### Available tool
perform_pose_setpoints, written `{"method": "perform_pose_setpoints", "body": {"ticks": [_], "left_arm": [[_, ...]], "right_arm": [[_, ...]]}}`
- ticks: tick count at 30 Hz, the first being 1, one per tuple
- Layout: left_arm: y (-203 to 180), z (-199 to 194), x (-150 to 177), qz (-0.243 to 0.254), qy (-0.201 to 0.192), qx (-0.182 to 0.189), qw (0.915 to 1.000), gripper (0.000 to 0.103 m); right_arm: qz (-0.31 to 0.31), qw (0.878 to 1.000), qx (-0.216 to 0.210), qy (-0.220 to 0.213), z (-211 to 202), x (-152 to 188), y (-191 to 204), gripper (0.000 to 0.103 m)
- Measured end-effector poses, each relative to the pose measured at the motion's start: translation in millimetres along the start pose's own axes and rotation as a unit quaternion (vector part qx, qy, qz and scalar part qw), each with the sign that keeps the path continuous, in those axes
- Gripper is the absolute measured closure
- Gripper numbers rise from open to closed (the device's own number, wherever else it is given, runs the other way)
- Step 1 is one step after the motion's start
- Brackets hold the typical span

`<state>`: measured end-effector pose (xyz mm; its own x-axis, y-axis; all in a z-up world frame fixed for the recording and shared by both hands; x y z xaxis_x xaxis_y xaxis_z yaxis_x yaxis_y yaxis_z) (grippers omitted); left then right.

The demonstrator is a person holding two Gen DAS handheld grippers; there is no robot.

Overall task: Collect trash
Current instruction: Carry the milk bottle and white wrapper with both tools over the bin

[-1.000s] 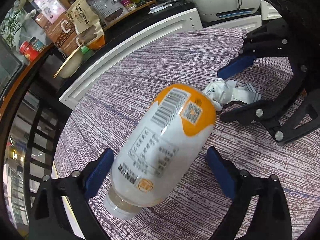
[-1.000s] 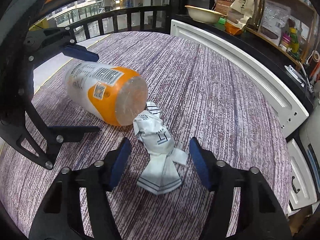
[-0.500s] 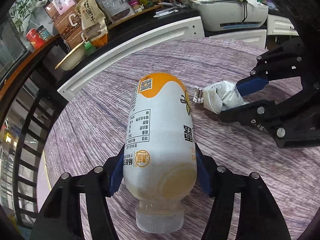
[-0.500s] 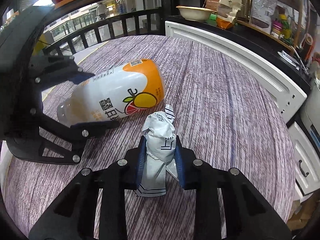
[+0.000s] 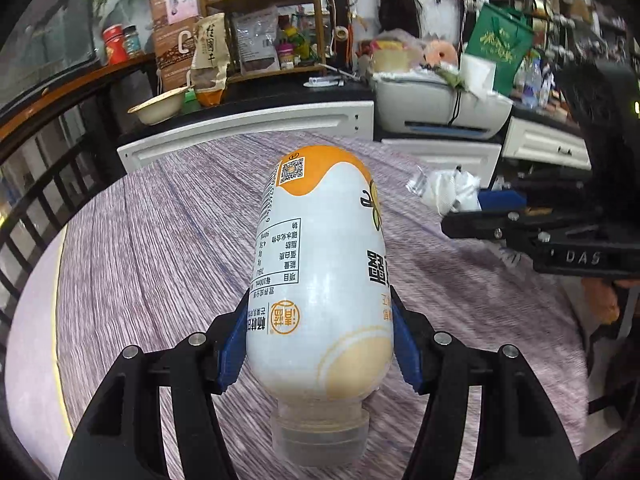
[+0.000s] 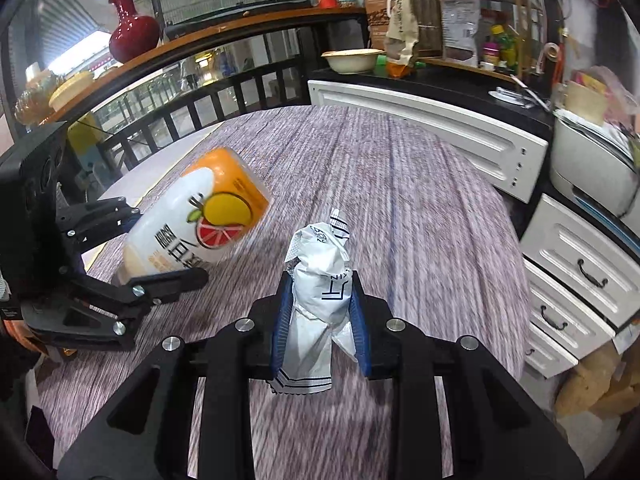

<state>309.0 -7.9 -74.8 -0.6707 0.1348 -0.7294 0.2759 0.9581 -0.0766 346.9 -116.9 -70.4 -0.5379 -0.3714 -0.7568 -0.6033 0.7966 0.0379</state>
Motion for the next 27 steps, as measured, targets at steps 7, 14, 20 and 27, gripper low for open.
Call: {"method": "perform_pose_setpoints", "body": {"ticks": [7,14,20,27], "left_arm": [[-46,-30,13,-0.026,-0.027,0.027,0.9989,0.042],[-102,-40,30,-0.032,-0.039,0.062,0.9968,0.042],[-147,-40,37,-0.016,-0.043,0.080,0.9957,0.042],[-207,-36,49,0.017,-0.038,0.108,0.9933,0.042]], "right_arm": [[0.030,0.999,0.025,-0.019,-55,57,-10,0.075],[0.059,0.995,0.075,-0.026,-98,112,-32,0.075],[0.123,0.987,0.099,-0.014,-113,168,-63,0.075],[0.175,0.971,0.163,0.020,-108,231,-98,0.075]]}}
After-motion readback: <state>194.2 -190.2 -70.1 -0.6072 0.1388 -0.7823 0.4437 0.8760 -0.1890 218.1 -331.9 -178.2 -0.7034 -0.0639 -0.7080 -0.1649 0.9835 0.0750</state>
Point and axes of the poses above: each gripper's, at about its wrist camera, not at the fingertips, and z roughly the way its jaws point, y to its left, x to its underside, the point moved 7 cm from there along z, roughly the way its jaws point, and after that the axes turned 10 degrees about -z, right-handed, at the moved point
